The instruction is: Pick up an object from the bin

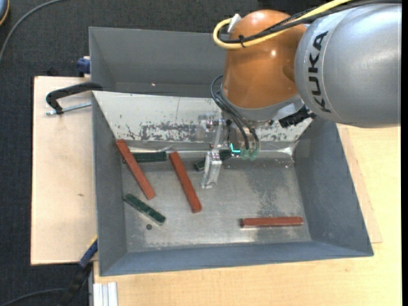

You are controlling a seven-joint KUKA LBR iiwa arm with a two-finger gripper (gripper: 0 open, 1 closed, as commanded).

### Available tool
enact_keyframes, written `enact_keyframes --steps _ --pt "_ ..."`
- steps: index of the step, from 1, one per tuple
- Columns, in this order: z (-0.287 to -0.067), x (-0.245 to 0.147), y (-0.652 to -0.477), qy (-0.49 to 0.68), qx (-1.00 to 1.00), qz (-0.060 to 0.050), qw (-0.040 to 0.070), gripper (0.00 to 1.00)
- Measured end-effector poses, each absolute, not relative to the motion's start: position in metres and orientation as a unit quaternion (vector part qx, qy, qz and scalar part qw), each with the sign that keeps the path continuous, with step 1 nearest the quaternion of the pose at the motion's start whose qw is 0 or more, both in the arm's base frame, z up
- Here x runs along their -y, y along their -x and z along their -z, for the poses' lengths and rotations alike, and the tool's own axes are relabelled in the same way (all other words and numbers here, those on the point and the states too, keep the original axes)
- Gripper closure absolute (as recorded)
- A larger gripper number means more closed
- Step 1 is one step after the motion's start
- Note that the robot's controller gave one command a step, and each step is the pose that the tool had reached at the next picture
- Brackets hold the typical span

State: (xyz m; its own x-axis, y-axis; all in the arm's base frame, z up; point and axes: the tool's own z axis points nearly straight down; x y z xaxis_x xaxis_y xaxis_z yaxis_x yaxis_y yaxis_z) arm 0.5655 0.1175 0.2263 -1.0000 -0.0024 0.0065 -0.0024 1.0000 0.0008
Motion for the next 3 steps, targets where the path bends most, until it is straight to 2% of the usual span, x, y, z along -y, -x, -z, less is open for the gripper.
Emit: enact_keyframes --steps 1,2,3 --pt "-0.1222 -0.0962 -0.5444 -0.151 0.989 0.0 0.003 0.0" --pt "-0.1252 -0.097 -0.546 -0.15 0.989 0.001 0.0 1.0" --pt "-0.1252 -0.097 -0.546 -0.15 0.989 0.001 0.0 0.0"
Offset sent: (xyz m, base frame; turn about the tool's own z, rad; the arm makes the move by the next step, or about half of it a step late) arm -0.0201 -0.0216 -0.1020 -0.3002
